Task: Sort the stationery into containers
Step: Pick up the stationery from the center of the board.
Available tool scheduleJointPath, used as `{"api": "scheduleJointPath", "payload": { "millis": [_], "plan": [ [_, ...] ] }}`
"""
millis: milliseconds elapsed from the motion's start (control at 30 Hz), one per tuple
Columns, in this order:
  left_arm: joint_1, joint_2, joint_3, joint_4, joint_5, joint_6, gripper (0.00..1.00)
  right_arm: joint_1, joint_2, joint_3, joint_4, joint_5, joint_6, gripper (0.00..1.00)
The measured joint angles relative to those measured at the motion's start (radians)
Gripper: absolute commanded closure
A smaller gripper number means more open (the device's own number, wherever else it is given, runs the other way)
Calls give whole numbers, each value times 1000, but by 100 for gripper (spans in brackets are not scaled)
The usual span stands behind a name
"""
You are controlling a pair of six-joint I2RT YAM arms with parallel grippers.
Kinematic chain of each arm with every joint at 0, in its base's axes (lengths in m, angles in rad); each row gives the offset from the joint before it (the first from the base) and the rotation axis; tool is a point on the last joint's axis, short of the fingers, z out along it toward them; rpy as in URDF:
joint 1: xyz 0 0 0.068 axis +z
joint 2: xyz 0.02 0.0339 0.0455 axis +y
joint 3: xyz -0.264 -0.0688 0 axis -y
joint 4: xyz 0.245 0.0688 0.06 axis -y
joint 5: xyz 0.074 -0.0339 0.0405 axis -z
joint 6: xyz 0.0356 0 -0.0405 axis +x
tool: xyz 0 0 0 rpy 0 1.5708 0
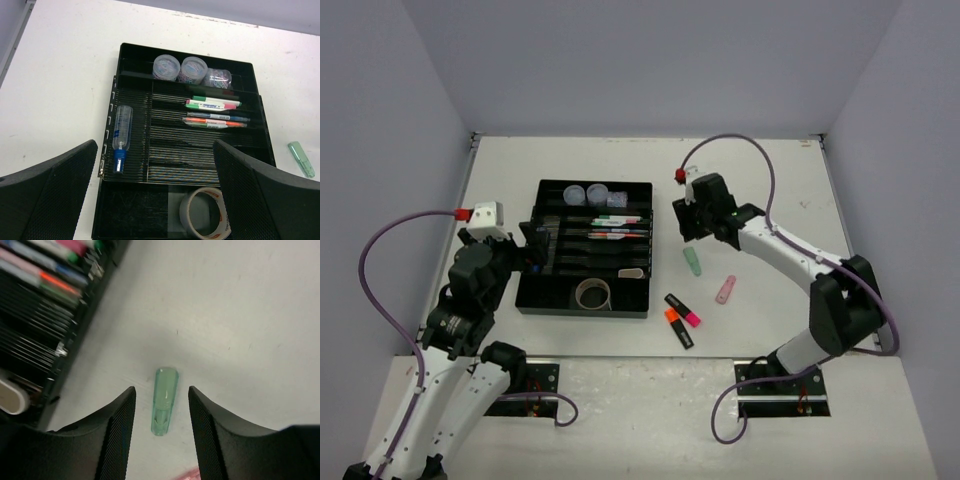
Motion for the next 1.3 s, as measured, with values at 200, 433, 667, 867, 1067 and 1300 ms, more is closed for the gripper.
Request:
{"api": "scheduleJointPath", "payload": {
  "millis": [200,433,667,867,1067,1300],
  "plan": [
    [0,14,0,0,1,0,0,3,141,-63,-64,8,36,51],
    [0,18,0,0,1,0,0,3,171,-40,-62,-13,52,51],
    [0,21,0,0,3,0,0,3,221,-29,-73,-12,55,61],
    [0,21,0,0,5,0,0,3,241,-15,-95,-12,57,86],
    [0,21,0,0,5,0,0,4,245,2,-113,-5,51,91],
    [0,21,0,0,6,0,0,70,163,97,-161,58,-17,91]
  ]
}}
